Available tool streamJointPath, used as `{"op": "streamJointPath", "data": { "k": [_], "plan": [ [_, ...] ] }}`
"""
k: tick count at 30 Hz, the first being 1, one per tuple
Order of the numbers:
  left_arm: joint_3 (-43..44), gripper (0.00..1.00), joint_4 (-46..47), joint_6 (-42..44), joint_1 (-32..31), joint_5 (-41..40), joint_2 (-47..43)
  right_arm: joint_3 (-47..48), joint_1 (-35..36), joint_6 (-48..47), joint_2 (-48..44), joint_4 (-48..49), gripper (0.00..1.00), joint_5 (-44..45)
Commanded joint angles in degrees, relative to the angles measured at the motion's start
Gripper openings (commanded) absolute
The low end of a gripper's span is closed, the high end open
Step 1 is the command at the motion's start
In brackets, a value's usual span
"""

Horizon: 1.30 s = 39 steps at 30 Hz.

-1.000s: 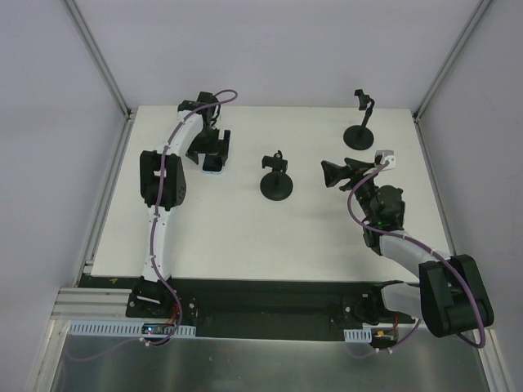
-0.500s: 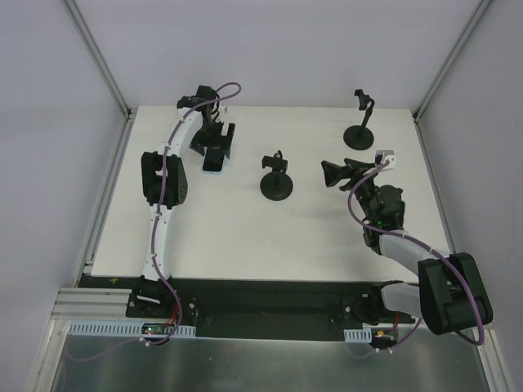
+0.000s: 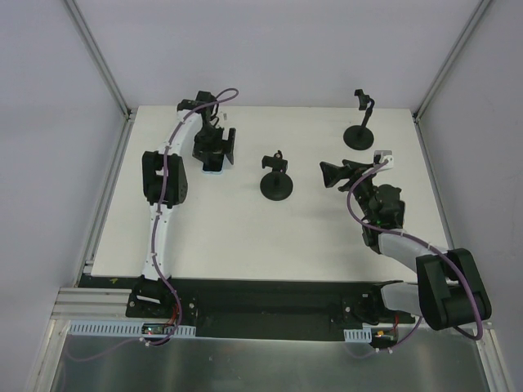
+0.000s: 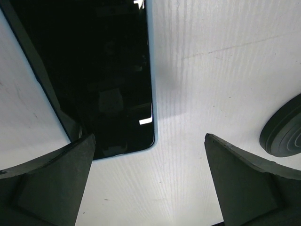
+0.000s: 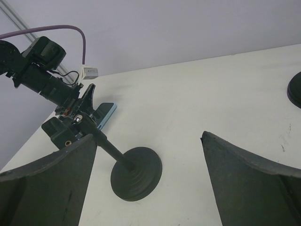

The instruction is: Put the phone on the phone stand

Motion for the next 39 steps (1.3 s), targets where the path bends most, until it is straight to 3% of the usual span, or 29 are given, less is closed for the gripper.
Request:
{"op": "streamJointPath", "data": {
  "k": [1, 8, 18, 23, 30, 34, 36, 39],
  "plan": [
    [-1.83, 0.99, -3.45, 0.14, -2.12, -1.06, -4.21, 1.64, -0.36, 1.19, 0.26, 4.88, 0.96, -1.49],
    [-5.79, 0.95, -3.28, 1.02, -4.85, -3.01, -7.20, 1.64, -0.45, 1.36, 0.52, 4.97, 0.96, -1.58],
    [-9.83, 0.85, 0.68, -3.19, -6.08, 8.33, -8.25, 1.29, -0.45, 1.27, 0.26, 5.05, 0.96, -1.23],
    [-11.85, 0.83, 0.77, -3.63, -7.93, 8.85, -8.52, 1.11, -0.53, 1.19, 0.08, 5.05, 0.96, -0.97],
    [-22.31, 0.77, 5.59, -6.18, -10.83, 6.07, -17.89, 1.03, -0.80, 1.27, 0.00, 5.05, 0.96, -0.88],
    [-26.00, 0.87, 7.80, -9.52, -11.01, -2.80, -24.33, 1.03, -0.97, 1.45, 0.26, 5.14, 0.96, -0.97],
    [-26.44, 0.97, 8.15, -12.24, -10.92, -6.93, -26.35, 1.03, -0.89, 1.63, 0.43, 5.32, 0.96, -0.88],
    [-26.80, 0.99, 8.33, -16.90, -10.92, -10.72, -27.59, 0.94, -0.97, 1.71, 0.35, 5.32, 0.96, -0.70]
  ]
}}
